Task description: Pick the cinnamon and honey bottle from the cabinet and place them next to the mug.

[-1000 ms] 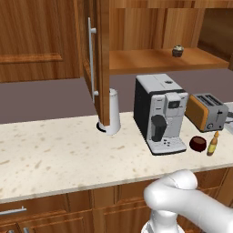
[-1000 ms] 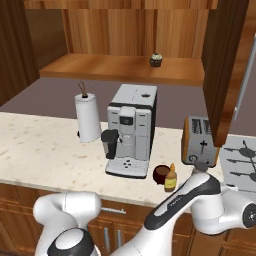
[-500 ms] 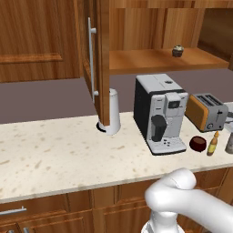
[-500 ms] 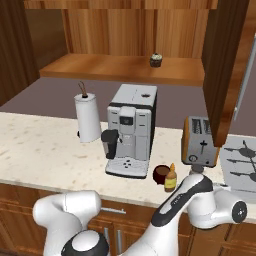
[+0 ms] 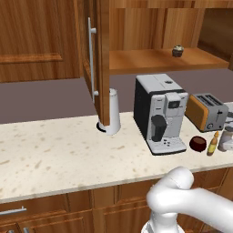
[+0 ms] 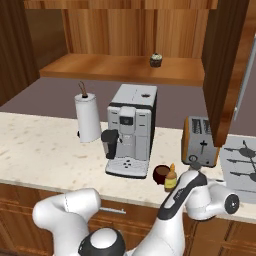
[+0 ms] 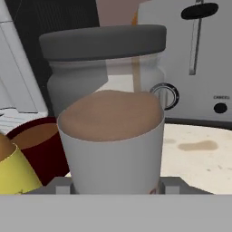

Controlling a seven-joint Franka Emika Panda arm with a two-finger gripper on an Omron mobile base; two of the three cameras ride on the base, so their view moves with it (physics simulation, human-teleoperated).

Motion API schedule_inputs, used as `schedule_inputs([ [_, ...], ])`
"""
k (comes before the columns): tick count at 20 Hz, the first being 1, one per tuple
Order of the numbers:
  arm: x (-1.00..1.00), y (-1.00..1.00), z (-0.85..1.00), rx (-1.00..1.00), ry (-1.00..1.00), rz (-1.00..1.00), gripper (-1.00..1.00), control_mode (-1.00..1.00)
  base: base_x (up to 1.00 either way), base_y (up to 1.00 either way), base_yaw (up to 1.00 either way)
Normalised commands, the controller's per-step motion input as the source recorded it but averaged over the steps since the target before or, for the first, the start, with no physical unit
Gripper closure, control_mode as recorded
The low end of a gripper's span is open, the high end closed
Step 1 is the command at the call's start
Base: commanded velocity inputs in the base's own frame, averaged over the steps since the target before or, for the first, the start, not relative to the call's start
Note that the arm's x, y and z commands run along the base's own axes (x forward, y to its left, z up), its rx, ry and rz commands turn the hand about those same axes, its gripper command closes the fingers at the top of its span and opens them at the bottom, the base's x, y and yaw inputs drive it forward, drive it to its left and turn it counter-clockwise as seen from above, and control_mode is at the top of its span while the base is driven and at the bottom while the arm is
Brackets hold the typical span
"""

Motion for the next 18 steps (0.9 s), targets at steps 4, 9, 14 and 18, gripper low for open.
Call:
schedule_inputs([
  [4,0.01,-0.11,-0.14,0.00,0.00,0.03,1.00,-1.00,0.00,0.00,0.00],
  [9,0.00,-0.02,-0.12,0.00,0.00,0.13,1.00,-1.00,0.00,0.00,0.00],
  [14,0.24,-0.05,-0.20,0.00,0.00,0.14,1.00,-1.00,0.00,0.00,0.00],
  [18,0.33,-0.03,-0.23,0.00,0.00,0.09,1.00,-1.00,0.00,0.00,0.00],
])
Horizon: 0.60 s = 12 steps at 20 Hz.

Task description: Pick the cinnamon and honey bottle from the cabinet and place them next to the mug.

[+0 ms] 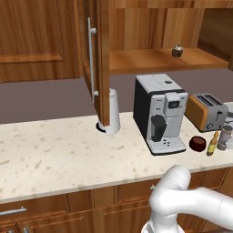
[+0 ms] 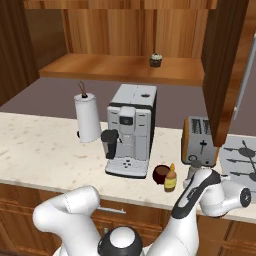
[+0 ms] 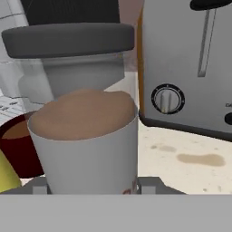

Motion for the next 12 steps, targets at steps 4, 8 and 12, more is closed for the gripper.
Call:
schedule_inputs([
  [4,0.43,0.00,-0.31,0.00,0.00,0.01,1.00,-1.00,0.00,0.00,0.00],
  [8,0.30,0.00,-0.31,0.00,0.00,0.00,1.00,-1.00,0.00,0.00,0.00],
  [12,0.19,0.02,-0.40,0.00,0.00,0.00,1.00,-1.00,0.00,0.00,0.00],
])
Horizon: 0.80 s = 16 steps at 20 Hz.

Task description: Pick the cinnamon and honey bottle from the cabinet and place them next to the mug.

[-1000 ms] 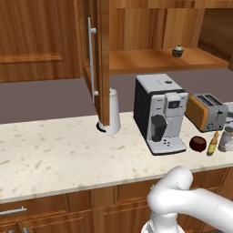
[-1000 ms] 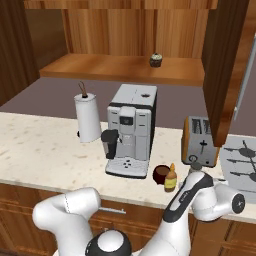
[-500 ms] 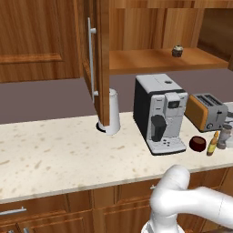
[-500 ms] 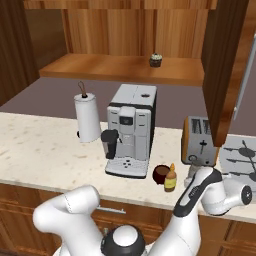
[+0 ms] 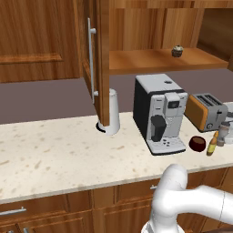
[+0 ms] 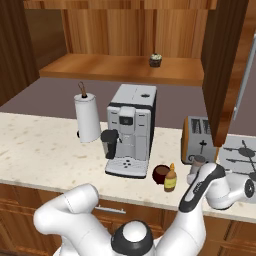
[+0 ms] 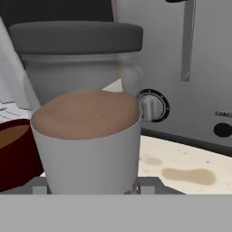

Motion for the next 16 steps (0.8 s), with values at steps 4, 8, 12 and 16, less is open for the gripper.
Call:
schedule_inputs([
  [4,0.13,0.02,-0.48,0.00,0.01,0.00,1.00,-1.00,0.00,0.00,0.00],
  [8,0.09,0.01,-0.54,0.00,0.04,0.00,1.00,-1.00,0.00,0.00,0.00],
  [12,0.02,0.02,-0.64,0.00,0.02,0.00,1.00,-1.00,0.00,0.00,0.00],
  [16,-0.01,0.00,-0.57,-0.01,-0.01,0.00,1.00,-1.00,0.00,0.00,0.00],
])
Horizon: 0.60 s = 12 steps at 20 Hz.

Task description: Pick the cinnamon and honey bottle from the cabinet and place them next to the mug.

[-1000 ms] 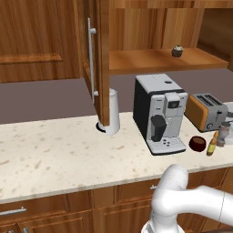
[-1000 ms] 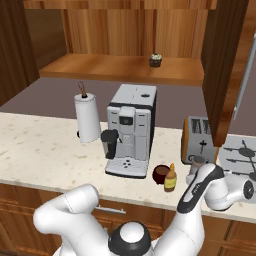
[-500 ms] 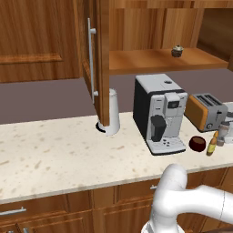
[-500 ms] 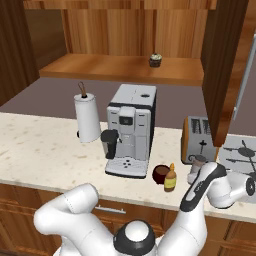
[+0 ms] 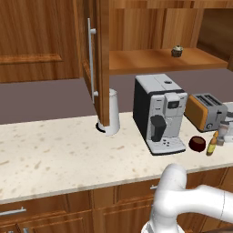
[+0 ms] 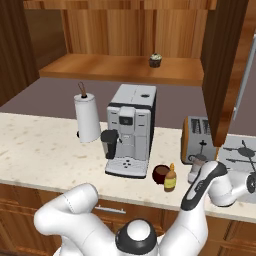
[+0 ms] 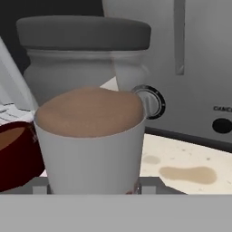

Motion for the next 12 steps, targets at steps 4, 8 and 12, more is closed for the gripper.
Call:
schedule_inputs([
  [4,-0.24,0.00,-0.28,-0.01,-0.10,0.00,1.00,-1.00,0.00,0.00,0.00],
  [8,-0.28,0.00,-0.24,0.00,-0.08,0.00,1.00,-1.00,0.00,0.00,0.00],
  [12,-0.23,0.00,-0.25,0.00,-0.07,0.00,1.00,-1.00,0.00,0.00,0.00],
])
